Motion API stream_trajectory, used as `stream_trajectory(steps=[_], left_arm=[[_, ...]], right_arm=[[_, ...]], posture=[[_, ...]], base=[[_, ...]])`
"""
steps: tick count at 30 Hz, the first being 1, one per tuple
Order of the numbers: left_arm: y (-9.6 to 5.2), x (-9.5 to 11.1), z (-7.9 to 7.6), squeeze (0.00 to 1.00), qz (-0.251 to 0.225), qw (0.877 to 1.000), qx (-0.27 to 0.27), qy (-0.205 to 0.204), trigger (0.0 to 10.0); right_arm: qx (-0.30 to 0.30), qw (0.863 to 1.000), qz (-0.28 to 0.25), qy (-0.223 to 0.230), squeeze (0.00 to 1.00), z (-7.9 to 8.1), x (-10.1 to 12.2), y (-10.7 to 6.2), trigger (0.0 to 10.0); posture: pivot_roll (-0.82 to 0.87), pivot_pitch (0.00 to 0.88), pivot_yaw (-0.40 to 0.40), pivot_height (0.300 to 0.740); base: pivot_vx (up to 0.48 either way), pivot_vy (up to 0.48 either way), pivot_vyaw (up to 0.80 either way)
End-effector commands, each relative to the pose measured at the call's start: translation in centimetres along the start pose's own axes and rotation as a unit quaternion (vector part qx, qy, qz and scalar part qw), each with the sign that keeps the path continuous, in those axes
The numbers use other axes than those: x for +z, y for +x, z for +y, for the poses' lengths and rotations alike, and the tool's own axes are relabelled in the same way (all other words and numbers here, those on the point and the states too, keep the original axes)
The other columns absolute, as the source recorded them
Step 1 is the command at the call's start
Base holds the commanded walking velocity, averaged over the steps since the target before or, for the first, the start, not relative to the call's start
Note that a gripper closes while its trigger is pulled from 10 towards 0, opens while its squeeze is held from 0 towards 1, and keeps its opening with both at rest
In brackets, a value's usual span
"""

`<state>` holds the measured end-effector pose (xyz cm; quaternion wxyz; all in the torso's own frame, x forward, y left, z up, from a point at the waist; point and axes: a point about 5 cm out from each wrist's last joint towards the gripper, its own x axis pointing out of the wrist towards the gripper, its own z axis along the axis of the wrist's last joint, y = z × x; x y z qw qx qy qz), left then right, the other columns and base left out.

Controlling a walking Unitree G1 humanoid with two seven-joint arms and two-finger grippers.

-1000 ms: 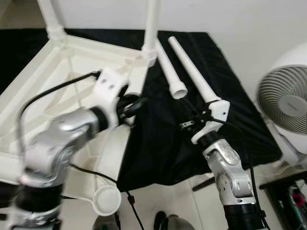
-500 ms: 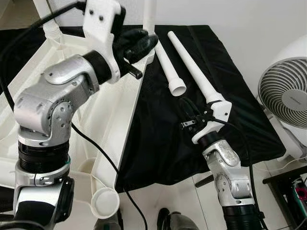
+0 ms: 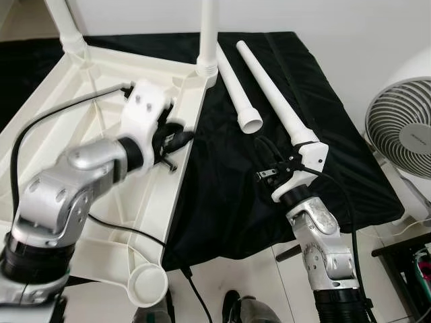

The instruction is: Building children table

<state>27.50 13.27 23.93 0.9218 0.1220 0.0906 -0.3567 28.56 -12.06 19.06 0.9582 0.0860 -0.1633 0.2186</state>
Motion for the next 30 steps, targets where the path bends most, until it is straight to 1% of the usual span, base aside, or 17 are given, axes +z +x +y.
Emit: stream_trajectory(steps=[1, 3, 4, 6, 8, 10, 13, 15, 16, 17, 18, 19, 20, 22, 25, 29, 30], left_arm=[[-0.9, 1.0, -0.6, 0.00, -0.020, 0.999, -0.047, 0.005, 10.0], [-0.9, 1.0, -0.6, 0.00, -0.020, 0.999, -0.047, 0.005, 10.0], [-1.5, 1.3, -0.5, 0.00, -0.027, 0.998, -0.057, -0.006, 10.0], [-2.5, 1.0, -0.2, 0.00, -0.011, 0.998, -0.061, 0.000, 10.0], [-2.7, 0.7, 0.0, 0.00, -0.002, 0.998, -0.056, 0.007, 10.0], [-2.9, -0.1, 1.2, 0.00, 0.028, 0.999, -0.017, -0.005, 10.0], [-2.9, -0.3, 1.5, 0.00, 0.038, 0.999, -0.002, -0.004, 10.0], [-3.0, -1.5, 3.2, 0.00, 0.079, 0.993, 0.080, -0.025, 10.0], [-3.0, -1.5, 3.2, 0.00, 0.079, 0.993, 0.080, -0.025, 10.0], [-3.0, -2.0, 3.7, 0.00, 0.093, 0.989, 0.112, -0.027, 10.0], [-3.0, -2.0, 3.7, 0.00, 0.093, 0.989, 0.112, -0.027, 10.0], [-3.1, -2.4, 4.2, 0.00, 0.105, 0.984, 0.139, -0.030, 10.0], [-3.1, -2.4, 4.2, 0.00, 0.105, 0.984, 0.139, -0.030, 10.0], [-3.2, -2.7, 4.8, 0.00, 0.108, 0.978, 0.174, -0.034, 10.0], [-3.3, -2.9, 5.1, 0.00, 0.115, 0.974, 0.192, -0.028, 10.0], [-3.8, -3.1, 5.7, 0.00, 0.131, 0.968, 0.216, -0.007, 10.0], [-4.1, -3.1, 6.0, 0.00, 0.137, 0.965, 0.224, 0.006, 10.0]], right_arm=[[0.001, 1.000, 0.002, 0.000, 0.00, 0.0, -0.2, -0.1, 10.0], [0.001, 1.000, 0.002, 0.000, 0.00, 0.0, -0.2, -0.1, 10.0], [0.003, 1.000, 0.003, 0.000, 0.00, 0.0, -0.3, -0.1, 10.0], [0.006, 1.000, 0.004, -0.001, 0.00, 0.0, -0.4, -0.1, 10.0], [0.007, 1.000, 0.004, -0.001, 0.00, 0.0, -0.4, -0.1, 10.0], [0.008, 1.000, 0.004, -0.001, 0.00, 0.0, -0.4, 0.0, 10.0], [0.008, 1.000, 0.004, -0.001, 0.00, 0.0, -0.4, 0.0, 10.0], [0.010, 1.000, 0.005, 0.000, 0.00, 0.0, -0.4, 0.0, 10.0], [0.010, 1.000, 0.005, 0.000, 0.00, 0.0, -0.4, 0.0, 10.0], [0.011, 1.000, 0.005, 0.000, 0.00, 0.0, -0.5, 0.0, 10.0], [0.011, 1.000, 0.005, 0.000, 0.00, 0.0, -0.5, 0.0, 10.0], [0.011, 1.000, 0.006, 0.000, 0.00, 0.0, -0.5, 0.0, 10.0], [0.011, 1.000, 0.006, 0.000, 0.00, 0.0, -0.5, 0.0, 10.0], [0.013, 1.000, 0.006, 0.001, 0.00, 0.1, -0.6, 0.1, 10.0], [0.014, 1.000, 0.005, 0.001, 0.00, 0.1, -0.6, 0.2, 10.0], [0.014, 1.000, 0.005, 0.001, 0.00, 0.1, -0.6, 0.2, 10.0], [0.014, 1.000, 0.005, 0.000, 0.00, 0.1, -0.6, 0.2, 10.0]], posture=[[0.17, 0.213, -0.037, 0.740], [0.17, 0.213, -0.037, 0.740], [0.17, 0.211, -0.039, 0.740], [0.18, 0.205, -0.046, 0.740], [0.18, 0.205, -0.046, 0.740], [0.18, 0.202, -0.048, 0.740], [0.18, 0.202, -0.048, 0.740], [0.18, 0.198, -0.052, 0.740], [0.18, 0.198, -0.052, 0.740], [0.19, 0.195, -0.054, 0.740], [0.19, 0.195, -0.054, 0.740], [0.19, 0.193, -0.056, 0.740], [0.19, 0.193, -0.056, 0.740], [0.19, 0.187, -0.058, 0.740], [0.19, 0.182, -0.060, 0.740], [0.19, 0.181, -0.060, 0.740], [0.19, 0.176, -0.062, 0.740]], base=[[0.000, 0.000, 0.00], [0.000, 0.000, 0.00], [0.000, 0.000, 0.00], [0.000, 0.000, 0.00], [0.000, 0.000, 0.00], [0.000, 0.000, 0.00], [0.000, 0.000, 0.00], [0.000, 0.000, 0.00], [0.000, 0.000, 0.00], [0.000, 0.000, 0.00], [0.000, 0.000, 0.00], [0.000, 0.000, 0.00], [0.000, 0.000, 0.00], [0.000, 0.000, 0.00], [0.000, 0.000, 0.00], [0.000, 0.000, 0.00], [0.000, 0.000, 0.00]])
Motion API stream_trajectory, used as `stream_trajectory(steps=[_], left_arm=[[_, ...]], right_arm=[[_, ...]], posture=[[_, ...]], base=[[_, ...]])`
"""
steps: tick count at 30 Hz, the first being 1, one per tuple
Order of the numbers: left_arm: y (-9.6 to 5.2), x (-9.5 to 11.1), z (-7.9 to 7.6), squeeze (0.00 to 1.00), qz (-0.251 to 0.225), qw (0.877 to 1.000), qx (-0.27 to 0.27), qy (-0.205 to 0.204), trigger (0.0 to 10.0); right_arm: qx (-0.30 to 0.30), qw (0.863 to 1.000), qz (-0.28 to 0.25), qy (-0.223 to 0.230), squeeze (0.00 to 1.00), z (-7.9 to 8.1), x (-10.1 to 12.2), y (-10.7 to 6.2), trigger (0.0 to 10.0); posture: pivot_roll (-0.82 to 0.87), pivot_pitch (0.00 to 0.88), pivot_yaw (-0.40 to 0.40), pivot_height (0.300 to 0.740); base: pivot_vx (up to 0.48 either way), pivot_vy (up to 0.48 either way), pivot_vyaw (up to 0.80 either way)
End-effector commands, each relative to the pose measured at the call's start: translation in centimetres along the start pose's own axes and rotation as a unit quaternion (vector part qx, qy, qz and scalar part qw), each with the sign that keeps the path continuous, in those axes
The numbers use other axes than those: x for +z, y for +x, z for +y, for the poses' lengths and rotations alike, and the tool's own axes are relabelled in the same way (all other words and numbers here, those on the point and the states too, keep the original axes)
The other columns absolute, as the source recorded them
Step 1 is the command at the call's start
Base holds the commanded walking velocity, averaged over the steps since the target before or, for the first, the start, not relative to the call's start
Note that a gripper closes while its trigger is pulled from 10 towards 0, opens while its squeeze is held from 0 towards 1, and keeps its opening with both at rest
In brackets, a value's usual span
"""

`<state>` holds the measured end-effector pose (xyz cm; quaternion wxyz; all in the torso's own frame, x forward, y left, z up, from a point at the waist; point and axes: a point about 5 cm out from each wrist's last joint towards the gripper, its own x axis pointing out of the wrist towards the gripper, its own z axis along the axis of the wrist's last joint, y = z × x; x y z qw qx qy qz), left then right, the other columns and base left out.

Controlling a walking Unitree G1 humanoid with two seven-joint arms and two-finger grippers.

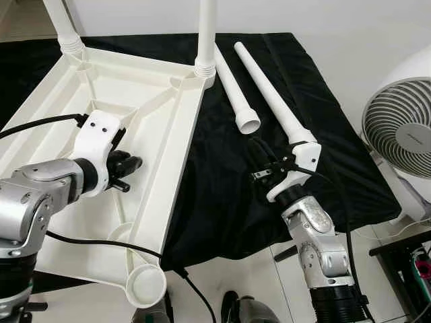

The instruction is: Building children table

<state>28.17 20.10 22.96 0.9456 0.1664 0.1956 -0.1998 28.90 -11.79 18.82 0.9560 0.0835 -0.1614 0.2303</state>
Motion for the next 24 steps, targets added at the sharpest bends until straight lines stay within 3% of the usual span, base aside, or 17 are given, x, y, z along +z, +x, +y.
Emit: stream_trajectory(steps=[1, 7, 11, 12, 18, 24], left_arm=[[-0.2, -0.3, 0.9, 0.00, 0.005, 0.996, 0.083, 0.010, 10.0], [-1.1, 0.2, 2.0, 0.00, 0.017, 0.993, 0.103, 0.047, 10.0], [-1.2, 0.2, 2.0, 0.00, 0.019, 0.994, 0.100, 0.048, 10.0], [-2.0, -0.1, 2.3, 0.00, 0.043, 0.991, 0.095, 0.079, 10.0], [-2.9, -0.9, 2.2, 0.00, 0.078, 0.986, 0.069, 0.132, 10.0], [-2.9, -1.3, 1.8, 0.00, 0.089, 0.984, 0.052, 0.145, 10.0]], right_arm=[[0.002, 1.000, 0.002, 0.000, 0.00, 0.0, -0.2, -0.1, 10.0], [0.003, 1.000, 0.003, 0.000, 0.00, 0.0, -0.3, -0.1, 10.0], [0.004, 1.000, 0.003, 0.001, 0.00, 0.0, -0.3, -0.1, 10.0], [0.003, 1.000, 0.004, 0.001, 0.00, 0.0, -0.3, -0.1, 10.0], [0.004, 1.000, 0.005, 0.003, 0.00, 0.0, -0.4, -0.1, 10.0], [0.005, 1.000, 0.005, 0.003, 0.00, 0.0, -0.4, -0.1, 10.0]], posture=[[0.19, 0.176, -0.062, 0.740], [0.19, 0.179, -0.064, 0.740], [0.19, 0.179, -0.064, 0.740], [0.19, 0.188, -0.064, 0.740], [0.20, 0.189, -0.065, 0.740], [0.20, 0.188, -0.066, 0.740]], base=[[0.000, 0.000, 0.00], [0.000, 0.000, 0.00], [0.000, 0.000, 0.00], [0.000, 0.000, 0.00], [0.000, 0.000, 0.00], [0.000, 0.000, 0.00]])
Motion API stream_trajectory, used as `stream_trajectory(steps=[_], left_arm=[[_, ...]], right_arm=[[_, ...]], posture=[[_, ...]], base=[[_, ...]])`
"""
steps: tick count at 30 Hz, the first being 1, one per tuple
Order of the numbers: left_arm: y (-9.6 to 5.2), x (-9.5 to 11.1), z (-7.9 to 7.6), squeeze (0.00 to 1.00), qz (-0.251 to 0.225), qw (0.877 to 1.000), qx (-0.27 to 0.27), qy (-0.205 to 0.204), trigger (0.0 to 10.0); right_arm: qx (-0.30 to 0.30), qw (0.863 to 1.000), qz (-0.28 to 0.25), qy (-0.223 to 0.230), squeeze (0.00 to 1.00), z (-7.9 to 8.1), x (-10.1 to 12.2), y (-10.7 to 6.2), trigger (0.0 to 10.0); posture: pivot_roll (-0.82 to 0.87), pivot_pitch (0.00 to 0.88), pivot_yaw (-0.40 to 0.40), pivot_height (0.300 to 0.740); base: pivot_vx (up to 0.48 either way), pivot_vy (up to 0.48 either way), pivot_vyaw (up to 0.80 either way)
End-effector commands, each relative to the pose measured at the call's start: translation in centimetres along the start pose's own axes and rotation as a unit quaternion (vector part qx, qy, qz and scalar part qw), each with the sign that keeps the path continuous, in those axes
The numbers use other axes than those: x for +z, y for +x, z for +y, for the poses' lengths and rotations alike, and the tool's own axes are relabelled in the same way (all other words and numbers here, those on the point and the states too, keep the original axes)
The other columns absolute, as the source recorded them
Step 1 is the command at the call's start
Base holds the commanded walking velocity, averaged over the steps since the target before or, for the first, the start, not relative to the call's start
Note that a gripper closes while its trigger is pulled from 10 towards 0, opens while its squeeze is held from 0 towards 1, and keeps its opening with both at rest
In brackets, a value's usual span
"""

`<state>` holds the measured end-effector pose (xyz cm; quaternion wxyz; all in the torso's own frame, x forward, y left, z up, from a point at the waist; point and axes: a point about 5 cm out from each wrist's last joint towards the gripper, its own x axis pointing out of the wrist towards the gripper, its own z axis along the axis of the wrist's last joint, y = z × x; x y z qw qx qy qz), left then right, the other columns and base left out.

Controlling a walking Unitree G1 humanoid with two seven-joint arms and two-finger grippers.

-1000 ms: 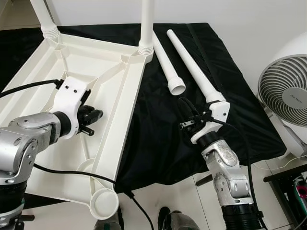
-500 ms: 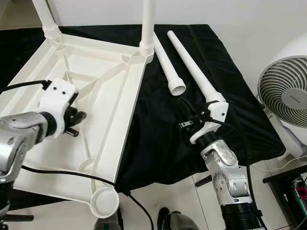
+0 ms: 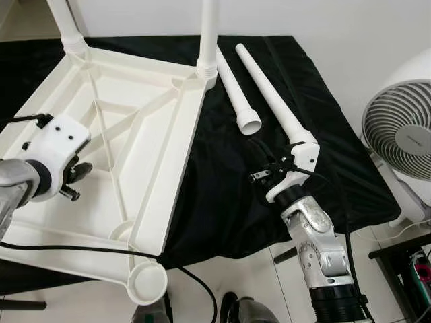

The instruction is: Building children table

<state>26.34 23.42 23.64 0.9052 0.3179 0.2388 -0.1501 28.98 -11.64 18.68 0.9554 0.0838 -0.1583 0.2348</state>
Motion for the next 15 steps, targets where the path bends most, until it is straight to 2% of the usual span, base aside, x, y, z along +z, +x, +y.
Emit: stream_trajectory(steps=[1, 6, 10, 13, 14, 15], left_arm=[[-0.1, -0.1, -1.0, 0.00, 0.001, 0.999, -0.028, 0.031, 10.0], [0.1, -0.2, -2.1, 0.00, 0.001, 0.997, -0.062, 0.046, 10.0], [0.6, -0.2, -3.6, 0.00, -0.006, 0.993, -0.100, 0.062, 10.0], [0.6, -0.2, -3.6, 0.00, -0.006, 0.993, -0.100, 0.062, 10.0], [0.9, 0.0, -4.4, 0.00, -0.012, 0.991, -0.117, 0.069, 10.0], [0.9, 0.0, -4.4, 0.00, -0.012, 0.991, -0.117, 0.069, 10.0]], right_arm=[[0.001, 1.000, 0.002, 0.001, 0.00, -0.1, -0.2, -0.1, 10.0], [0.001, 1.000, 0.002, 0.001, 0.00, -0.1, -0.2, -0.1, 10.0], [0.000, 1.000, 0.003, -0.001, 0.00, -0.2, -0.2, -0.1, 10.0], [0.000, 1.000, 0.003, -0.001, 0.00, -0.2, -0.2, -0.1, 10.0], [-0.001, 1.000, 0.002, -0.002, 0.00, -0.3, -0.2, -0.2, 10.0], [-0.001, 1.000, 0.002, -0.002, 0.00, -0.3, -0.2, -0.2, 10.0]], posture=[[0.20, 0.186, -0.066, 0.740], [0.19, 0.188, -0.067, 0.740], [0.18, 0.186, -0.065, 0.740], [0.18, 0.186, -0.065, 0.740], [0.18, 0.185, -0.067, 0.740], [0.18, 0.185, -0.067, 0.740]], base=[[0.000, 0.000, 0.00], [0.000, 0.000, 0.00], [0.000, 0.000, 0.00], [0.000, 0.000, 0.00], [0.000, 0.000, 0.00], [0.000, 0.000, 0.00]])
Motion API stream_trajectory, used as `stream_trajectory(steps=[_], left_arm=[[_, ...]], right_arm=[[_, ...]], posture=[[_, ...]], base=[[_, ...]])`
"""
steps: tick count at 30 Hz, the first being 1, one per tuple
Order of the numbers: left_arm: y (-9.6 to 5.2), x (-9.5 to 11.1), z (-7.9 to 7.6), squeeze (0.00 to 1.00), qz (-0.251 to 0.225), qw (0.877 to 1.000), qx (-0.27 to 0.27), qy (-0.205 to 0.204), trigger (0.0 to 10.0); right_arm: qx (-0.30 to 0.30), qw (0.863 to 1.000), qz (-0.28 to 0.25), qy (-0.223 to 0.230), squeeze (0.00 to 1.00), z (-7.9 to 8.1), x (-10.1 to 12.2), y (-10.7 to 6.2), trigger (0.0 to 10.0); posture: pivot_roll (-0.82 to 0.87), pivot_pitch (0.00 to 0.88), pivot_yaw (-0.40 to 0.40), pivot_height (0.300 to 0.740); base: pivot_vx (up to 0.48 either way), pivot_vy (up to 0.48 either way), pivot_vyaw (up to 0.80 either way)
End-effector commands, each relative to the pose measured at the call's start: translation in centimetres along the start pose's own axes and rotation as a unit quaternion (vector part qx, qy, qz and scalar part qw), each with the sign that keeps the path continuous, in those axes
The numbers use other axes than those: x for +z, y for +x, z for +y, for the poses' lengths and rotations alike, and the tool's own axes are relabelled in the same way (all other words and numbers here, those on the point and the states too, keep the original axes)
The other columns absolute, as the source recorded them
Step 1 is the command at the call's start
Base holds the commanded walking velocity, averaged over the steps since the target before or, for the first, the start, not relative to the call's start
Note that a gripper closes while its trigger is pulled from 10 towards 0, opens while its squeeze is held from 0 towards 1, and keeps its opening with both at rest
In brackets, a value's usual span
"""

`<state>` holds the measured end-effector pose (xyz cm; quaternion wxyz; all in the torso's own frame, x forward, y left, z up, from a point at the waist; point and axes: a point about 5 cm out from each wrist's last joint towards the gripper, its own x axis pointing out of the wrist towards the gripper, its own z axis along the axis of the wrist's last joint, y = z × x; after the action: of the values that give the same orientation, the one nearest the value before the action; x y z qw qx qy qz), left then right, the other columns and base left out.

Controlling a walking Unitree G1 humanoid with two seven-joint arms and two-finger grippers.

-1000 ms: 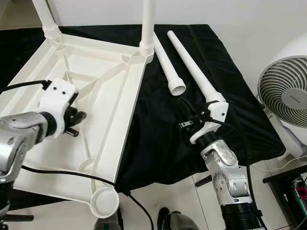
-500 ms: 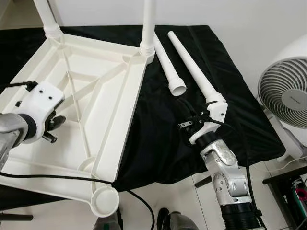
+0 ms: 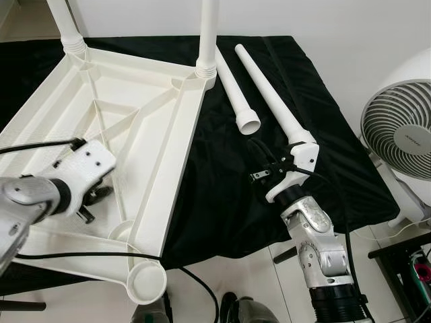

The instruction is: Building children table

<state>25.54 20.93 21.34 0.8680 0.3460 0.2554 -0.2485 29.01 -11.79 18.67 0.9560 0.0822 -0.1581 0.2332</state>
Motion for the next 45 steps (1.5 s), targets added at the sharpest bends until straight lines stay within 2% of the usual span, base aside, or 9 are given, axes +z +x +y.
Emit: stream_trajectory(steps=[1, 6, 16, 21, 29, 30, 38, 43, 45], left_arm=[[0.2, 0.3, -0.9, 0.00, -0.009, 1.000, -0.024, 0.012, 10.0], [2.3, 1.5, -2.1, 0.00, -0.033, 0.998, -0.039, 0.034, 10.0], [4.9, 4.0, -1.5, 0.00, -0.079, 0.997, 0.015, -0.013, 10.0], [4.5, 3.8, -1.1, 0.00, -0.087, 0.996, 0.001, 0.022, 10.0], [3.8, 3.7, -0.7, 0.00, -0.096, 0.995, -0.019, 0.019, 10.0], [3.4, 4.0, -0.5, 1.00, -0.107, 0.994, -0.021, 0.022, 10.0], [2.6, 4.9, 0.1, 1.00, -0.138, 0.990, -0.019, 0.022, 10.0], [0.6, 5.8, 1.4, 1.00, -0.174, 0.984, -0.019, 0.018, 10.0], [-0.6, 5.9, 1.9, 1.00, -0.181, 0.982, -0.022, 0.040, 10.0]], right_arm=[[0.001, 1.000, 0.002, -0.001, 0.00, -0.2, -0.2, -0.1, 10.0], [-0.005, 1.000, 0.001, -0.004, 0.00, -0.4, -0.1, -0.1, 10.0], [-0.018, 1.000, -0.001, -0.005, 0.00, -0.5, 0.1, -0.6, 10.0], [-0.023, 1.000, 0.000, -0.012, 0.00, -0.8, 0.2, -1.0, 10.0], [-0.023, 1.000, 0.001, -0.013, 0.00, -0.8, 0.2, -1.0, 10.0], [-0.021, 1.000, 0.001, -0.011, 0.00, -0.8, 0.1, -0.9, 10.0], [-0.016, 1.000, 0.002, -0.010, 0.00, -0.6, 0.1, -0.7, 10.0], [-0.012, 1.000, 0.001, -0.011, 0.00, -0.6, 0.1, -0.7, 10.0], [-0.013, 1.000, 0.002, -0.012, 0.00, -0.6, 0.1, -0.7, 10.0]], posture=[[0.18, 0.185, -0.067, 0.740], [0.16, 0.181, -0.061, 0.740], [0.12, 0.179, -0.050, 0.740], [0.12, 0.179, -0.048, 0.740], [0.12, 0.176, -0.051, 0.740], [0.13, 0.173, -0.054, 0.740], [0.13, 0.170, -0.058, 0.740], [0.14, 0.162, -0.060, 0.740], [0.14, 0.162, -0.060, 0.740]], base=[[0.000, 0.000, 0.00], [0.000, 0.000, 0.00], [0.000, 0.000, 0.00], [0.000, 0.000, 0.00], [0.000, 0.000, 0.00], [0.000, 0.000, 0.00], [0.000, 0.000, 0.00], [0.000, 0.000, 0.00], [0.000, 0.000, 0.00]])
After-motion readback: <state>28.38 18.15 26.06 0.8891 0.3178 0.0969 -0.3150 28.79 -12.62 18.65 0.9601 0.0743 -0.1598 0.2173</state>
